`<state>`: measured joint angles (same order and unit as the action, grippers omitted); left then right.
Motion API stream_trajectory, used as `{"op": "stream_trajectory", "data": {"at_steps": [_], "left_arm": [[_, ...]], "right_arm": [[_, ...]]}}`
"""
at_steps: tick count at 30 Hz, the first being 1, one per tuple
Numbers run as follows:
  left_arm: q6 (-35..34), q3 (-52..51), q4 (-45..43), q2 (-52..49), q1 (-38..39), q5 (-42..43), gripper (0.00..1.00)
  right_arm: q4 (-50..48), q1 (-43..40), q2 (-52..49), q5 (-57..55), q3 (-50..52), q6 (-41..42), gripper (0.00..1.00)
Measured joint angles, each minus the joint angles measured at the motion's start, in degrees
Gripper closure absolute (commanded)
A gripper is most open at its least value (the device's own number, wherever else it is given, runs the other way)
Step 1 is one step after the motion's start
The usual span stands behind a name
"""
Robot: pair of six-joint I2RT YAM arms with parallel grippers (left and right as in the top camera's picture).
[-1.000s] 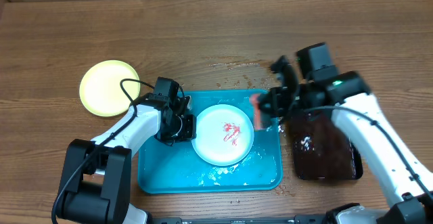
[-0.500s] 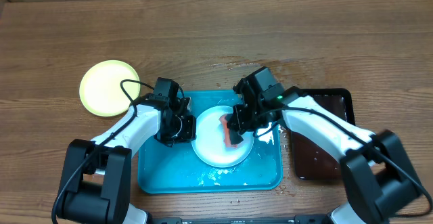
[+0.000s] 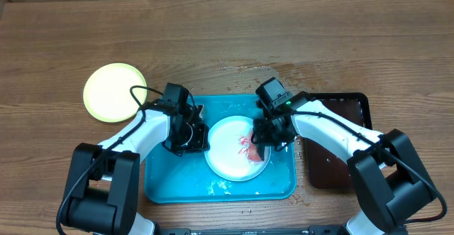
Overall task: Clean dirty plates on tray and stack at the side
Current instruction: 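Scrub the red sauce on the white plate with the sponge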
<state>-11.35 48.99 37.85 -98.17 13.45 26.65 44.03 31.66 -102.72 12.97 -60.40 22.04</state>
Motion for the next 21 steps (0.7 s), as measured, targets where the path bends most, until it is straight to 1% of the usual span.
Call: {"op": "stream_trajectory", "data": {"at_steps": [4, 10, 16, 21], "left_arm": [[-0.24, -0.04, -0.59, 0.0, 1.25, 0.15, 0.96], [-0.96, -0.11, -1.29, 0.0, 2.34, -0.76, 0.96], [-1.79, -0.13, -1.86, 0.0, 4.02, -0.5, 0.96], [-1.79, -0.22, -2.23, 0.0, 4.22, 0.02, 0.96]], "right_arm": [[0.83, 1.36, 0.28, -3.8, -0.02, -0.44, 0.96], [-0.28, 5.09, 0.35, -5.9, -0.02, -2.64, 0.96], [-0.44, 13.07, 0.39, -5.42, -0.07, -5.95, 0.96], [-1.11, 14.99, 0.39, -2.91, -0.07, -6.75, 0.96]]}}
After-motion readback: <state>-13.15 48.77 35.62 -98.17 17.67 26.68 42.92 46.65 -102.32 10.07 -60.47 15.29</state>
